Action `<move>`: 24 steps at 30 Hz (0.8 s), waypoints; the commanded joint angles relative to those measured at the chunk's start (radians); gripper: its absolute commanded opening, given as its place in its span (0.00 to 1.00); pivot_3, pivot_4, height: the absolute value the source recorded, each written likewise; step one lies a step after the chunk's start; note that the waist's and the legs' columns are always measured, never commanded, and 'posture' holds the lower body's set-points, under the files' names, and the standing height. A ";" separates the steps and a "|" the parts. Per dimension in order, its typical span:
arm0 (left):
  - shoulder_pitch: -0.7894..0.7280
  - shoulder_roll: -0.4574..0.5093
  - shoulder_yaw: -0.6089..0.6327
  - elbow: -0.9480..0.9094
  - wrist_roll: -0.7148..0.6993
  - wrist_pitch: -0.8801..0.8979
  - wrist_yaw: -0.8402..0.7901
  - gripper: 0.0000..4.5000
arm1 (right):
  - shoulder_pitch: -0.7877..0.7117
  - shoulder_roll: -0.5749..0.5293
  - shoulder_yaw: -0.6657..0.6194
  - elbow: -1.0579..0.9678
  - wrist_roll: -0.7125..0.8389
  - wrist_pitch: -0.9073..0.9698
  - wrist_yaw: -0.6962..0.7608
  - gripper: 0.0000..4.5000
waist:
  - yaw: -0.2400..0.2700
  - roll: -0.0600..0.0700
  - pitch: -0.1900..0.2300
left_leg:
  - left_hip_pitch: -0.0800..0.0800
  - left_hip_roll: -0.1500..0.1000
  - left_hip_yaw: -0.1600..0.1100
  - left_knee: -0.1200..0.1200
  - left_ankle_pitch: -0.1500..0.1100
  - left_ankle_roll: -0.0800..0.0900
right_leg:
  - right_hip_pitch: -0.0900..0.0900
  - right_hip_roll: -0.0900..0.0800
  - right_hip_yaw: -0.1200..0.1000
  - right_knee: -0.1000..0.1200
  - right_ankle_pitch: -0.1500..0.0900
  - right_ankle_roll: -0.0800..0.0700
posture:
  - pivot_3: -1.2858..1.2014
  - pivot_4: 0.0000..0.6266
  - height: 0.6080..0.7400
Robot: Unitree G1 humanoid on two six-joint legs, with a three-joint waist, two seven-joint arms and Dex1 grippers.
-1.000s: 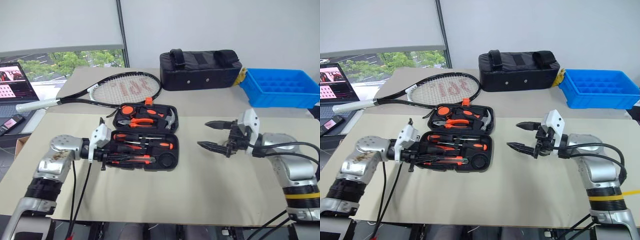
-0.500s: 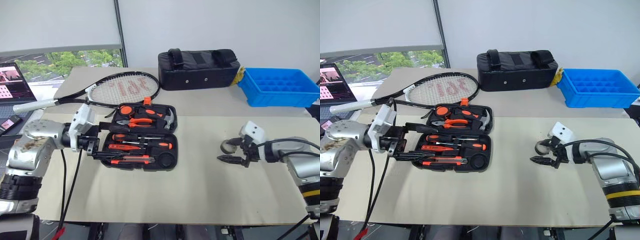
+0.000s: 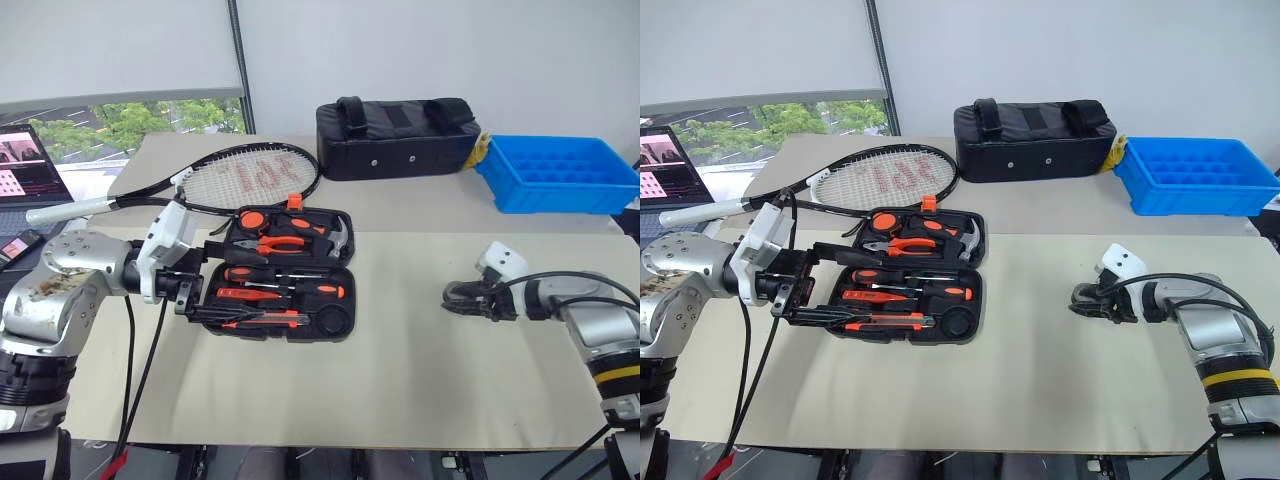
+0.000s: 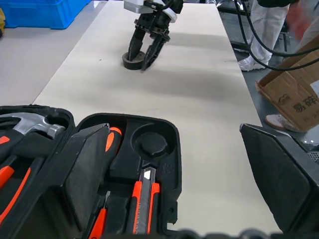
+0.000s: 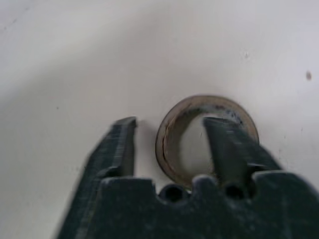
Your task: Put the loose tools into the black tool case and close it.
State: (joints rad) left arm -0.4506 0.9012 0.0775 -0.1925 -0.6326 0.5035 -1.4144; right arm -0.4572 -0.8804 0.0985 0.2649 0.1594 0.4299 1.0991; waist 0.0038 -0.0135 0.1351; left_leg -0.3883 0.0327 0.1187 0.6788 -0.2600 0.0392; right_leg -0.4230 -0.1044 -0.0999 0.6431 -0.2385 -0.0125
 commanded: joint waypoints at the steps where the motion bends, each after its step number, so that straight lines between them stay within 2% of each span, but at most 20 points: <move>1: -0.010 0.007 0.015 -0.026 -0.014 -0.002 0.006 1.00 | -0.013 -0.010 -0.023 -0.023 -0.001 -0.018 0.006 0.19 | 0.000 0.000 0.000 | 0.000 0.000 0.000 0.000 0.000 0.000 | 0.000 0.000 0.000 0.000 0.000 0.000 | 0.52 0.24 0.79; 2: -0.013 0.006 0.014 -0.026 -0.014 -0.001 0.008 1.00 | -0.012 -0.010 -0.024 -0.027 0.000 -0.018 0.007 0.09 | 0.000 0.000 0.000 | 0.000 0.000 0.000 0.000 0.000 0.000 | 0.000 0.000 0.000 0.000 0.000 0.000 | 0.52 0.24 0.79; 4: -0.016 0.004 0.011 -0.026 -0.015 0.001 0.011 1.00 | -0.010 -0.010 -0.025 -0.033 0.001 -0.018 0.008 0.01 | 0.000 0.000 0.000 | 0.000 0.000 0.000 0.000 0.000 0.000 | 0.000 0.000 0.000 0.000 0.000 0.000 | 0.52 0.24 0.79; 9: -0.014 0.016 0.015 -0.027 -0.016 0.011 0.014 1.00 | -0.025 -0.001 -0.011 -0.170 0.029 -0.002 0.038 0.01 | -0.004 0.000 0.000 | 0.000 0.000 0.000 0.000 0.000 0.000 | 0.000 0.000 0.000 0.000 0.000 0.000 | 0.52 0.24 0.79; 15: 0.015 0.048 0.037 -0.025 -0.012 0.017 0.015 1.00 | -0.075 0.066 0.057 -0.412 0.084 0.081 0.069 0.01 | -0.015 0.000 0.001 | 0.001 0.001 0.000 0.000 0.000 -0.001 | 0.000 0.000 0.001 0.001 0.000 0.001 | 0.52 0.24 0.79; 19: 0.058 0.071 0.067 -0.033 -0.008 0.017 0.026 1.00 | -0.107 0.131 0.164 -0.540 0.089 0.107 0.093 0.01 | -0.014 -0.001 0.001 | 0.000 0.001 0.000 0.000 0.000 0.000 | 0.000 0.000 0.001 0.001 0.000 0.000 | 0.52 0.24 0.79; 24: 0.124 0.093 0.108 -0.062 -0.017 0.028 0.041 1.00 | -0.144 0.198 0.267 -0.578 0.055 0.119 0.081 0.01 | -0.013 -0.001 0.001 | 0.000 0.000 0.000 0.000 0.000 0.000 | -0.001 0.000 0.000 0.000 0.001 -0.001 | 0.52 0.24 0.79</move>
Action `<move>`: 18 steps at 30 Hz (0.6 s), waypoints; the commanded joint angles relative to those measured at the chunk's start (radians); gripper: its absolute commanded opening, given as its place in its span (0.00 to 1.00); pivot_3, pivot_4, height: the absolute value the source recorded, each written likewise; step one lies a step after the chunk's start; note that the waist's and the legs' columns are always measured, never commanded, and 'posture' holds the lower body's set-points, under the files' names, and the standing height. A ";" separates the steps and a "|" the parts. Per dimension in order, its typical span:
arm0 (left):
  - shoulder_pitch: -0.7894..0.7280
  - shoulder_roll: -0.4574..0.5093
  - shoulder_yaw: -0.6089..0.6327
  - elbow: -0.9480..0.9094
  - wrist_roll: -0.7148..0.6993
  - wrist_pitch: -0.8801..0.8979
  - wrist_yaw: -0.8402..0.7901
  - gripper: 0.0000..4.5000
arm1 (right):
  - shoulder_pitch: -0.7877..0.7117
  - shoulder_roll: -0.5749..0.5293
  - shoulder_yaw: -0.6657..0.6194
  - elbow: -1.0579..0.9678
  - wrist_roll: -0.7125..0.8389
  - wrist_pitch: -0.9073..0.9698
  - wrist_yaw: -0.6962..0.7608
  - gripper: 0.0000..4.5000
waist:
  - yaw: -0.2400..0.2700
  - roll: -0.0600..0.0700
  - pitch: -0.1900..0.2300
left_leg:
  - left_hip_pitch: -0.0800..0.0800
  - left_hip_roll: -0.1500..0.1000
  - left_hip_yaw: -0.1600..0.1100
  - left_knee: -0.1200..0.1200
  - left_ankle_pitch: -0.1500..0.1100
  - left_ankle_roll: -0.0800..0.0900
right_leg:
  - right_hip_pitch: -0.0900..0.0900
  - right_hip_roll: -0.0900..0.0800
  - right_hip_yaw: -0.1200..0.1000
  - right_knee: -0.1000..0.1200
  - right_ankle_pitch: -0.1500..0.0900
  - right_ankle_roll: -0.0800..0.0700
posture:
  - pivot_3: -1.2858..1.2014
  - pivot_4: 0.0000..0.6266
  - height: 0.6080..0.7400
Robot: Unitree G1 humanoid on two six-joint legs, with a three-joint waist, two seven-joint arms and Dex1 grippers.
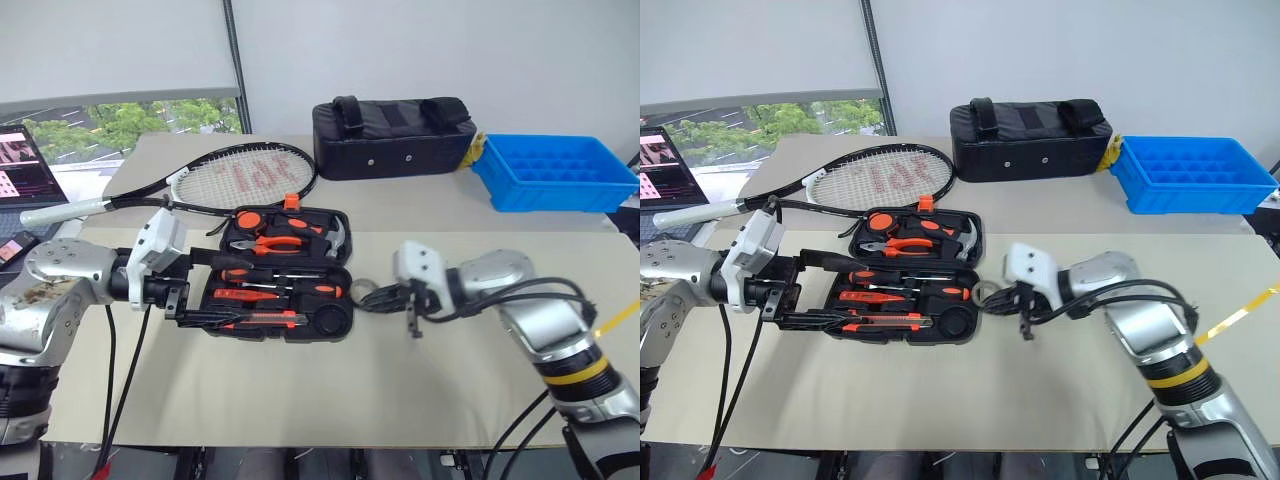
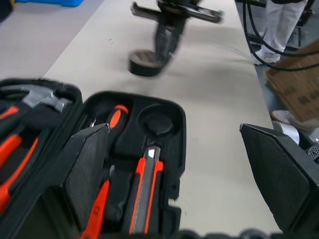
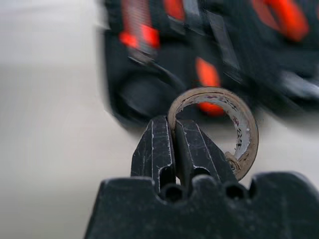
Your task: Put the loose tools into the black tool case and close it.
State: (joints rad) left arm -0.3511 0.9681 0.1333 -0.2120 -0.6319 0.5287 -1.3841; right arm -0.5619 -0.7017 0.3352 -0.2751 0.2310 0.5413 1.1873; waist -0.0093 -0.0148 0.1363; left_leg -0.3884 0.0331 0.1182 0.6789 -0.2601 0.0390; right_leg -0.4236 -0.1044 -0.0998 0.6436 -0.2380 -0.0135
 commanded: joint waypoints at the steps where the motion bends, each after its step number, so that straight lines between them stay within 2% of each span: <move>1: 0.036 0.028 0.060 -0.049 -0.020 0.003 0.014 1.00 | -0.045 0.029 0.046 -0.037 -0.022 0.007 -0.007 0.01 | 0.001 0.000 0.000 | 0.000 0.000 0.000 0.000 0.000 0.000 | 0.000 0.000 0.000 0.000 0.000 0.000 | 0.52 0.24 0.79; 11: 0.137 0.053 0.124 -0.125 -0.056 0.033 0.041 1.00 | -0.112 0.099 0.143 0.032 -0.072 -0.016 -0.004 0.01 | 0.000 0.000 0.000 | 0.000 0.000 0.000 0.000 0.000 0.000 | 0.000 0.000 0.000 0.000 0.001 -0.002 | 0.52 0.24 0.79; 17: 0.153 0.063 0.131 -0.130 -0.056 0.028 0.055 1.00 | -0.104 0.092 0.166 0.041 -0.089 -0.022 0.012 0.01 | -0.001 0.000 0.000 | 0.000 0.000 0.000 0.000 0.000 0.000 | 0.000 0.000 -0.001 0.000 0.001 -0.002 | 0.52 0.24 0.79; 18: 0.154 0.064 0.131 -0.130 -0.056 0.027 0.055 1.00 | -0.101 0.088 0.168 0.040 -0.094 -0.022 0.016 0.14 | -0.001 0.000 0.000 | 0.000 0.000 0.000 0.000 0.000 0.000 | 0.000 0.000 -0.001 0.000 0.001 -0.002 | 0.52 0.24 0.79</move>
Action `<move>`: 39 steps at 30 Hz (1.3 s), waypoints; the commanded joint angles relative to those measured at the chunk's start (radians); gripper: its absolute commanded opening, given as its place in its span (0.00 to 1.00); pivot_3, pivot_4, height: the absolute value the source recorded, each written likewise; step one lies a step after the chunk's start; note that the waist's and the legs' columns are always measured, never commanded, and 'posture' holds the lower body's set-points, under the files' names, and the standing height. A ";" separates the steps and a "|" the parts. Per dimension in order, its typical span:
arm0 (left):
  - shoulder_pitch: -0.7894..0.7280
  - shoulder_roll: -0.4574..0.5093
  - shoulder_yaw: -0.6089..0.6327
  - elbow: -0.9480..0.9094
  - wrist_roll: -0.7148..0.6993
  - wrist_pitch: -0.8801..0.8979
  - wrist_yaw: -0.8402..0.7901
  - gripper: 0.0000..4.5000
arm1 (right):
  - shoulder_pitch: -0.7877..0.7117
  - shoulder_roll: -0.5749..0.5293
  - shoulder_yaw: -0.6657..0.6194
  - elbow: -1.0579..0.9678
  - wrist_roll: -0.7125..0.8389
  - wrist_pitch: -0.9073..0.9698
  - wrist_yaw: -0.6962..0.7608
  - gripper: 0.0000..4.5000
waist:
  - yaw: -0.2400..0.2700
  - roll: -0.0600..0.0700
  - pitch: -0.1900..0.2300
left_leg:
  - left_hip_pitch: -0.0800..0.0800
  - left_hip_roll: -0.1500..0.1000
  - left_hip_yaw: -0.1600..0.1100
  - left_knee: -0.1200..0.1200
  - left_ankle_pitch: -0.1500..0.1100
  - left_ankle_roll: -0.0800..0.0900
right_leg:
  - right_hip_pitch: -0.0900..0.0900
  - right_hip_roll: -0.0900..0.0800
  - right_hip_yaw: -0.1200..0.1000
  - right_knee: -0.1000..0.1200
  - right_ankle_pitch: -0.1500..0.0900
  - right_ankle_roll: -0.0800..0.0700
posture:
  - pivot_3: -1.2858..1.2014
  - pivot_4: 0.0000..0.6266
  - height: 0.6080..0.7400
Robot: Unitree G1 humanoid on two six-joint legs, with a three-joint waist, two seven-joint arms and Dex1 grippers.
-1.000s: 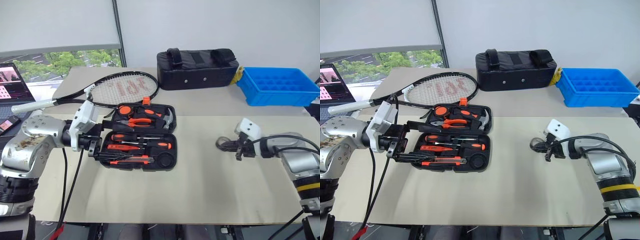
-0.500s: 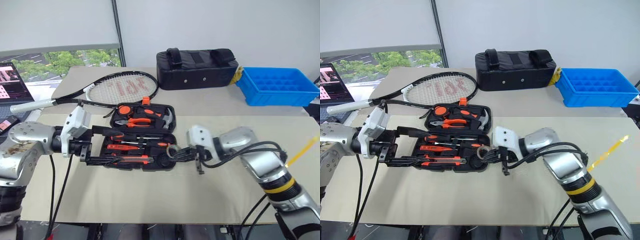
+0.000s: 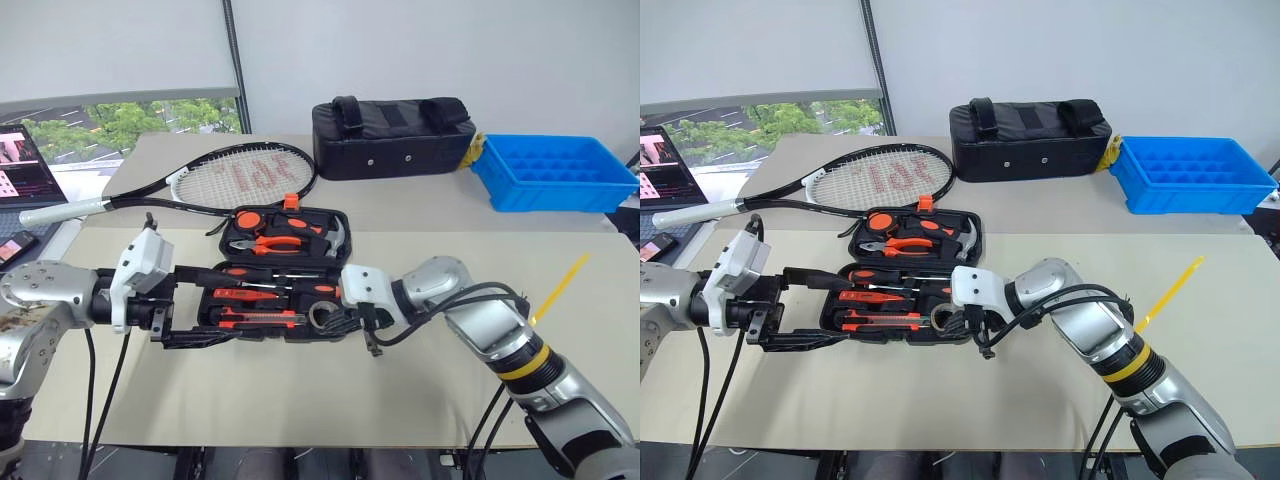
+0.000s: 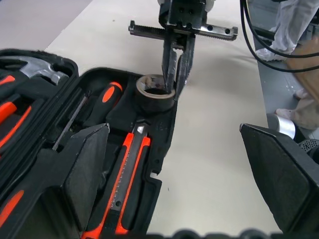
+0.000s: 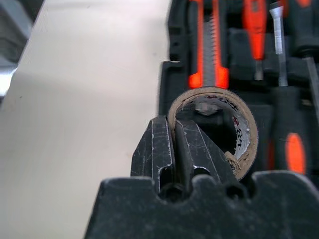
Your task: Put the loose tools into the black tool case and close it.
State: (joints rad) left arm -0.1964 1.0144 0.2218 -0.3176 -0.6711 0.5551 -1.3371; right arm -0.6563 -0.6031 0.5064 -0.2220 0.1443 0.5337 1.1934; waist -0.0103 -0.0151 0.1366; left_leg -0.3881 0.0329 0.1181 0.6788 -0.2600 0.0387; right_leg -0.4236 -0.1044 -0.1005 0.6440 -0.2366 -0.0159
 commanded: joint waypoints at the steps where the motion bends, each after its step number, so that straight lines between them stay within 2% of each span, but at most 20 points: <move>1: 0.000 0.018 0.042 -0.024 -0.017 0.000 0.009 1.00 | -0.004 -0.015 0.000 -0.015 -0.013 -0.016 0.016 0.21 | 0.000 0.000 0.000 | 0.000 0.000 0.000 0.000 0.000 0.000 | 0.000 0.000 0.000 0.000 0.000 0.000 | 0.52 0.24 0.79; 2: 0.000 0.018 0.041 -0.024 -0.017 0.000 0.010 1.00 | -0.002 -0.017 -0.001 -0.017 -0.013 -0.015 0.018 0.27 | 0.000 0.000 0.000 | 0.000 0.000 0.000 0.000 0.000 0.000 | 0.000 0.000 0.000 0.000 0.000 0.000 | 0.52 0.24 0.79; 3: 0.000 0.019 0.040 -0.022 -0.017 -0.001 0.010 1.00 | -0.001 -0.016 -0.003 -0.019 -0.011 -0.013 0.018 0.37 | 0.000 0.000 0.000 | 0.000 0.000 0.000 0.000 0.000 0.000 | 0.000 0.000 0.000 0.000 0.000 0.000 | 0.52 0.24 0.79; 5: -0.005 0.019 0.036 -0.018 -0.016 -0.003 0.010 1.00 | 0.000 -0.018 -0.010 -0.028 -0.005 -0.005 0.018 0.49 | 0.000 0.000 0.000 | 0.000 0.000 0.000 0.000 0.000 0.000 | 0.000 0.000 0.000 0.000 0.000 0.000 | 0.52 0.24 0.79; 11: -0.023 0.016 0.026 0.012 -0.002 -0.023 0.009 1.00 | -0.013 -0.012 -0.049 -0.024 0.002 -0.007 -0.007 0.96 | -0.001 0.000 0.000 | 0.000 0.000 0.000 0.000 0.000 0.000 | 0.000 0.000 0.000 0.000 0.000 0.000 | 0.52 0.24 0.79; 18: -0.036 0.011 0.014 0.030 0.002 -0.036 0.004 1.00 | -0.021 0.119 -0.107 -0.029 0.069 0.036 -0.088 0.98 | -0.002 0.000 0.000 | 0.000 0.000 0.000 0.000 0.000 -0.001 | 0.000 0.000 0.000 0.000 0.000 0.000 | 0.52 0.24 0.79; 22: -0.034 0.012 0.017 0.033 -0.001 -0.037 0.000 1.00 | -0.001 0.156 -0.096 -0.029 0.072 0.013 -0.103 0.76 | -0.002 0.000 0.000 | 0.000 0.000 0.000 0.000 0.000 -0.001 | 0.000 0.000 0.000 0.001 0.000 0.000 | 0.52 0.24 0.79; 31: -0.025 0.015 0.023 0.037 0.003 -0.044 -0.004 1.00 | 0.033 0.139 -0.018 0.001 0.010 -0.073 -0.087 0.04 | -0.002 0.000 0.000 | 0.000 0.000 0.000 0.000 0.000 -0.001 | 0.000 0.000 0.000 0.001 0.000 0.000 | 0.52 0.24 0.79; 32: -0.023 0.015 0.024 0.038 0.004 -0.046 -0.005 1.00 | 0.035 0.134 -0.011 0.005 0.004 -0.072 -0.085 0.01 | -0.002 0.000 0.000 | 0.000 0.000 0.000 0.000 0.000 -0.001 | 0.000 0.000 0.000 0.001 0.000 0.000 | 0.52 0.24 0.79; 39: -0.017 0.014 0.025 0.044 0.006 -0.055 -0.007 1.00 | 0.031 0.096 -0.004 0.070 -0.071 -0.087 -0.110 0.01 | -0.002 0.000 0.000 | 0.001 0.000 0.000 0.000 0.000 -0.001 | 0.000 0.000 0.000 0.001 0.000 0.000 | 0.52 0.24 0.79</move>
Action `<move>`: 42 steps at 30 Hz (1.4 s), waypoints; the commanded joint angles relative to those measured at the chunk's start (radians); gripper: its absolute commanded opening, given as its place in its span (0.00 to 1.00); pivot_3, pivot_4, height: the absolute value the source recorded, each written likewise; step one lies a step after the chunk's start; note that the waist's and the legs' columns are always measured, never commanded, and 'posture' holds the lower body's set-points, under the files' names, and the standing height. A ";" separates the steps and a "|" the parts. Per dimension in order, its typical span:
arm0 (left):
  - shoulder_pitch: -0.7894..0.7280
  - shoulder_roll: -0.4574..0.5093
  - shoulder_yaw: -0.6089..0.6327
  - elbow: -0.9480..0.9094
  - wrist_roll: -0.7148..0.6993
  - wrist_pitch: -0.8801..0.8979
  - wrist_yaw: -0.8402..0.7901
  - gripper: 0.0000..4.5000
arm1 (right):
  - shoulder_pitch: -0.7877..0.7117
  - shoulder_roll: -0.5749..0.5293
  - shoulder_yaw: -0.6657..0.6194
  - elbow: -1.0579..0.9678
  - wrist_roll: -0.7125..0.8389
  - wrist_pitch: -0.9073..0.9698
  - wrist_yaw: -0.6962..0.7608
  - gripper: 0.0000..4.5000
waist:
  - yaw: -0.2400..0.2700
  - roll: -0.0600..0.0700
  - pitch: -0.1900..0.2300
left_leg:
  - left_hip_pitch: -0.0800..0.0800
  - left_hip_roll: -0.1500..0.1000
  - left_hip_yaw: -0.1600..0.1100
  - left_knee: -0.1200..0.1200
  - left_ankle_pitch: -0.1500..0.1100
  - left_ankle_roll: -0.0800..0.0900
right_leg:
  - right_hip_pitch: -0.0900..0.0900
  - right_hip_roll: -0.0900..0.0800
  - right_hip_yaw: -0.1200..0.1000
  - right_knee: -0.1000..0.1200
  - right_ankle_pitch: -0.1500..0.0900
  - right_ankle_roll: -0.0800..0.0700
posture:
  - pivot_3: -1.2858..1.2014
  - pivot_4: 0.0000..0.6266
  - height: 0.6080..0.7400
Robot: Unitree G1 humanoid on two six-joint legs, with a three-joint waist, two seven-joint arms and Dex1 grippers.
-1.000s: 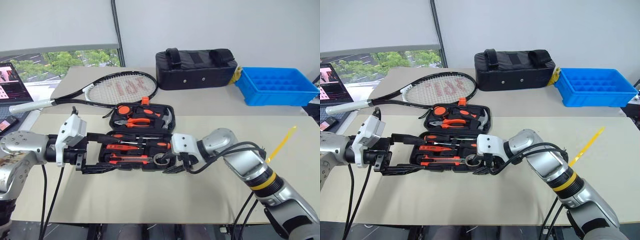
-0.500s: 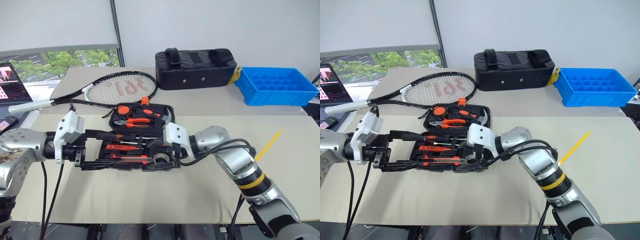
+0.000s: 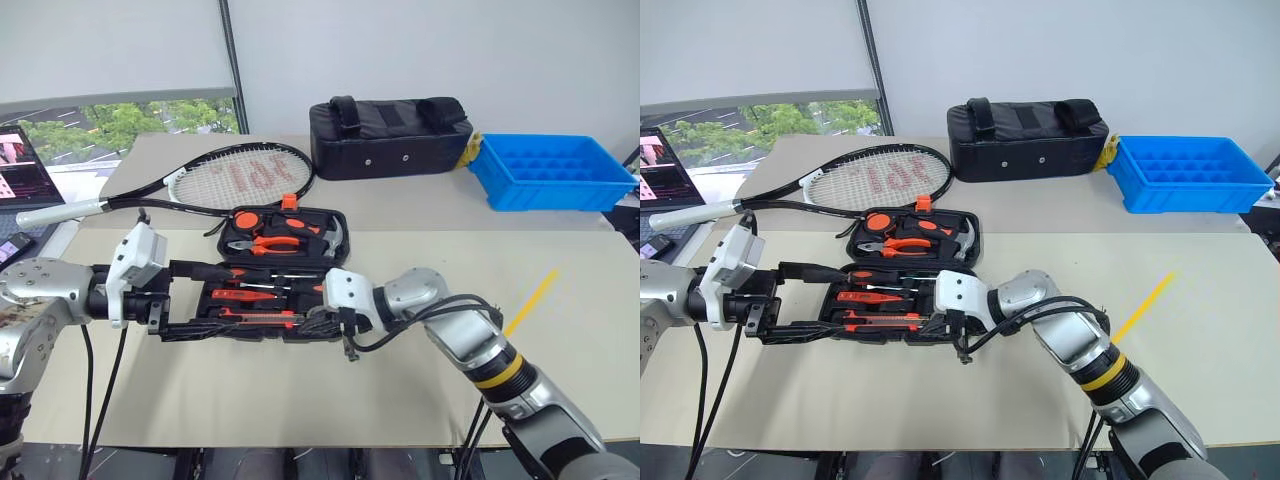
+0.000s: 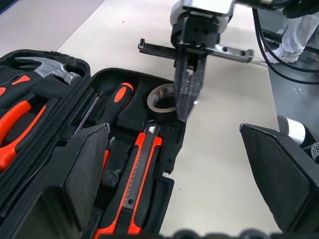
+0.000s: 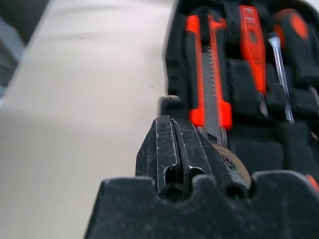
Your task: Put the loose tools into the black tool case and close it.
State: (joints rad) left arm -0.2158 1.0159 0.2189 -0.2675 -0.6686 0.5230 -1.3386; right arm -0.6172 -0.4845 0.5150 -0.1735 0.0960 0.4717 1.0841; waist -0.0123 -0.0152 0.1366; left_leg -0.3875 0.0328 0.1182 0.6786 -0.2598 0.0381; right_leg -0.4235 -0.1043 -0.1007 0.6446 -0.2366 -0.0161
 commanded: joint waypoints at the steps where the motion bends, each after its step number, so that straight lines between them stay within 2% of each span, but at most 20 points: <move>1: 0.002 0.013 0.028 -0.006 0.004 -0.023 -0.007 1.00 | -0.007 -0.019 -0.027 0.012 -0.002 -0.019 0.008 0.01 | 0.000 0.000 0.000 | 0.000 0.000 0.000 0.000 0.000 0.000 | 0.000 0.000 0.000 0.000 0.000 0.000 | 0.52 0.24 0.79; 7: -0.002 0.005 0.039 0.011 -0.004 -0.026 -0.007 1.00 | -0.030 0.050 -0.184 -0.085 0.211 0.137 0.003 0.01 | -0.003 0.000 0.000 | -0.001 0.001 0.000 -0.001 0.000 0.000 | -0.001 0.000 0.001 0.000 0.000 0.000 | 0.52 0.24 0.79; 11: -0.052 -0.076 0.075 0.105 -0.048 0.013 0.091 1.00 | -0.123 0.091 -0.354 0.088 0.253 0.172 -0.115 0.01 | 0.000 0.000 0.000 | 0.000 0.000 0.000 0.000 0.000 0.000 | 0.000 0.000 0.000 0.001 0.000 -0.001 | 0.52 0.24 0.79; 14: -0.087 -0.121 0.055 0.219 -0.001 -0.001 0.135 1.00 | -0.175 0.094 -0.428 0.251 0.265 0.190 -0.163 0.20 | 0.007 -0.001 0.001 | 0.001 0.000 -0.001 0.000 -0.001 0.001 | 0.001 -0.001 -0.002 0.001 0.001 -0.001 | 0.52 0.24 0.79; 17: -0.190 -0.169 0.020 0.429 0.047 0.013 0.196 1.00 | -0.244 0.142 -0.480 0.462 0.242 0.194 -0.264 0.41 | 0.006 -0.001 0.001 | 0.002 -0.001 -0.001 -0.001 0.000 0.001 | 0.001 0.000 -0.002 0.002 0.001 -0.001 | 0.52 0.24 0.79; 24: -0.548 -0.233 -0.014 1.048 0.191 0.001 0.290 1.00 | -0.387 0.234 -0.552 0.936 0.224 0.156 -0.369 0.41 | -0.010 -0.002 0.001 | -0.001 -0.001 0.001 -0.001 0.002 -0.003 | -0.001 0.003 -0.006 0.003 0.002 -0.003 | 0.52 0.24 0.79; 29: -0.688 -0.254 -0.053 1.309 0.298 -0.047 0.307 1.00 | -0.448 0.251 -0.585 1.120 0.205 0.087 -0.401 0.41 | -0.026 -0.002 0.001 | -0.002 -0.001 0.002 -0.002 0.002 -0.003 | -0.001 0.004 -0.006 0.003 0.002 -0.002 | 0.52 0.24 0.79; 34: -0.763 -0.281 -0.013 1.434 0.317 -0.046 0.317 1.00 | -0.470 0.258 -0.611 1.157 0.213 0.084 -0.372 0.41 | -0.030 -0.002 0.001 | -0.002 0.000 0.002 -0.001 0.002 -0.003 | -0.001 0.004 -0.007 0.003 0.002 -0.002 | 0.52 0.24 0.79; 42: -0.798 -0.305 0.006 1.478 0.340 -0.060 0.304 1.00 | -0.471 0.227 -0.622 1.139 0.181 0.053 -0.393 0.41 | -0.031 -0.002 0.001 | -0.002 0.000 0.001 -0.001 0.003 -0.004 | -0.001 0.002 -0.006 0.005 0.002 -0.002 | 0.52 0.24 0.79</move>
State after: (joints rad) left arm -0.9883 0.7061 0.2084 1.2011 -0.3334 0.4814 -1.0252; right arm -1.0767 -0.2380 -0.0900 0.9864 0.2843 0.5509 0.6994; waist -0.0431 -0.0171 0.1373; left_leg -0.3899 0.0325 0.1196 0.6770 -0.2572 0.0340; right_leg -0.4252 -0.1022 -0.1072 0.6497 -0.2345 -0.0184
